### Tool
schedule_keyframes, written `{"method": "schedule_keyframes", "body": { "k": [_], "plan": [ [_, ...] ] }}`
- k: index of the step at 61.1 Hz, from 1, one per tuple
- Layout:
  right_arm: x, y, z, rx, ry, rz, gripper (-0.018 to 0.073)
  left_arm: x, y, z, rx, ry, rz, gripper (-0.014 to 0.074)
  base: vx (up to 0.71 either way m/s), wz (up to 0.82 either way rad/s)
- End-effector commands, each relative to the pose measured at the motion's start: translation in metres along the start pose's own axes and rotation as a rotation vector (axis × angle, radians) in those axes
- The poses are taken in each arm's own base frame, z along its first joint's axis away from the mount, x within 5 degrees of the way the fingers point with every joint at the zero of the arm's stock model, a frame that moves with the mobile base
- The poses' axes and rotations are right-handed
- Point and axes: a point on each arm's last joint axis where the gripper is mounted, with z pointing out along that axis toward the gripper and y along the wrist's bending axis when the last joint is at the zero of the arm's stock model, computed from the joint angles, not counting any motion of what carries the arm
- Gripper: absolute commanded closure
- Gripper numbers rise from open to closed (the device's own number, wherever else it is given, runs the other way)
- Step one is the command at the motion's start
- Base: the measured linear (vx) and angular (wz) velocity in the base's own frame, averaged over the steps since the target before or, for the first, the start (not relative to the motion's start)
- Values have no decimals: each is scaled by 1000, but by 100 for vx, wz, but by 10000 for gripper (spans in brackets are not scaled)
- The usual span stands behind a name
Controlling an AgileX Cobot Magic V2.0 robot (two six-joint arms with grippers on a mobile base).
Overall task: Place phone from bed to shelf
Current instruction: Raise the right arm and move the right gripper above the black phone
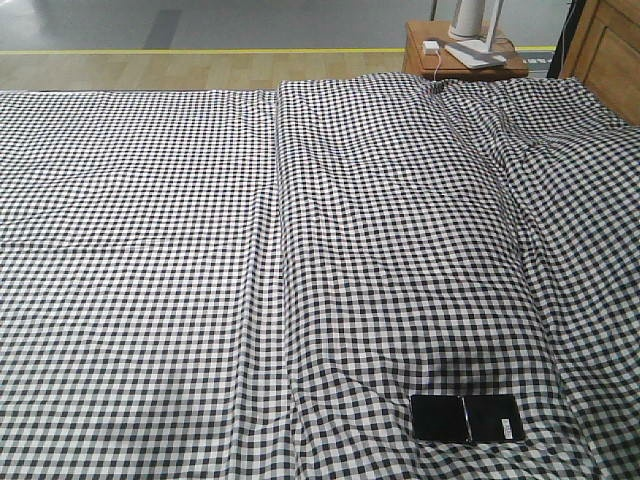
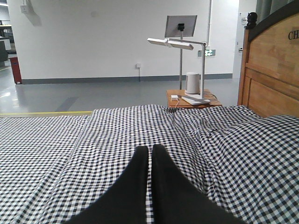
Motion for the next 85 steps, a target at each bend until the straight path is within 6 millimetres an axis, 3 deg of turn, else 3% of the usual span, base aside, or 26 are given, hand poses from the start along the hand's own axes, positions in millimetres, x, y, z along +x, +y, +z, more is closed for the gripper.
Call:
{"method": "schedule_keyframes", "body": {
  "k": [1, 85],
  "plan": [
    [-4, 0, -1, 1, -73, -12, 564, -15, 0, -2, 4, -104, -19, 595, 0, 0],
    [-5, 0, -1, 1, -81, -13, 564, -15, 0, -2, 4, -104, -19, 595, 0, 0]
  ]
}}
